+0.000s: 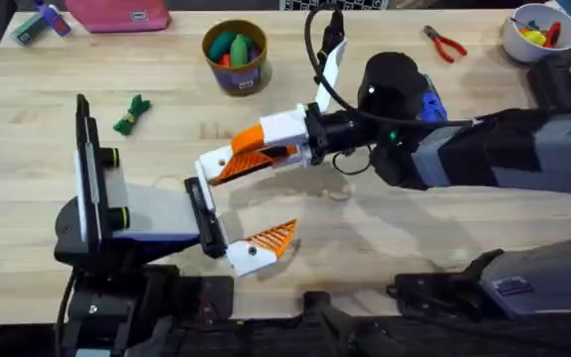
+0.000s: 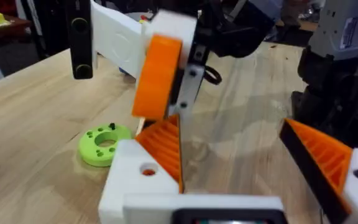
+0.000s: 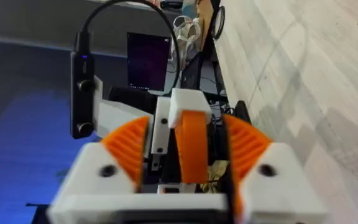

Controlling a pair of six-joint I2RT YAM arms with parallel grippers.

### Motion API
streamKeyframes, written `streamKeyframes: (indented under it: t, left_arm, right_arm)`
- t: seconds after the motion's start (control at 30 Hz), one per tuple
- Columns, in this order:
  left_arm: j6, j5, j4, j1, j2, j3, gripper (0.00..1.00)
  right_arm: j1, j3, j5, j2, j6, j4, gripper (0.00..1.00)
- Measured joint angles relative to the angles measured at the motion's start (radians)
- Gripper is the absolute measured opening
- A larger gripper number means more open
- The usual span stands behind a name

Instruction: Pick up the gripper from the table and insert it into the empty holder that is missing its gripper. Then pick up a screw, insert it into the mounting hole, and use the screwdriver to tighten it. Finally, clean up the table by picking up the vegetable and placing it into the bucket.

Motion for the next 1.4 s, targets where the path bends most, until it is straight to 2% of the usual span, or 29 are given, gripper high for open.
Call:
streamKeyframes:
  t: [0.07,0.1,0.43,0.57,0.73,0.87,1.0,1.2,1.4]
  left_arm:
    - [-0.001,0.003,-0.001,0.0,0.0,0.0,0.987]
    - [-0.001,0.004,-0.001,0.0,0.0,0.0,0.988]
    - [-0.004,0.011,-0.001,0.0,0.0,0.0,0.987]
    - [-0.004,0.011,-0.001,0.0,0.0,0.0,0.988]
    - [-0.004,0.011,-0.002,0.0,0.0,0.0,0.988]
    - [-0.004,0.011,-0.002,0.0,0.0,0.0,0.987]
    - [-0.004,0.011,-0.002,0.0,0.0,0.0,0.987]
    - [-0.004,0.011,-0.002,0.0,0.0,0.0,0.989]
    - [-0.004,0.011,-0.002,0.0,0.0,0.0,0.987]
  right_arm:
    - [0.001,0.0,0.007,0.0,-0.001,-0.001,0.887]
    - [0.001,0.0,0.008,0.0,0.0,0.001,0.921]
    - [0.001,0.0,0.032,0.0,-0.001,-0.001,0.946]
    - [-0.012,0.0,0.044,-0.042,-0.036,-0.096,0.947]
    - [-0.075,0.0,0.06,-0.201,-0.144,-0.36,0.949]
    - [-0.159,0.002,0.07,-0.361,-0.254,-0.585,0.952]
    - [-0.255,0.038,0.075,-0.498,-0.386,-0.883,0.952]
    - [-0.347,0.229,0.11,-0.545,-0.642,-1.376,0.954]
    - [-0.346,0.481,0.294,-0.507,-0.888,-1.773,0.954]
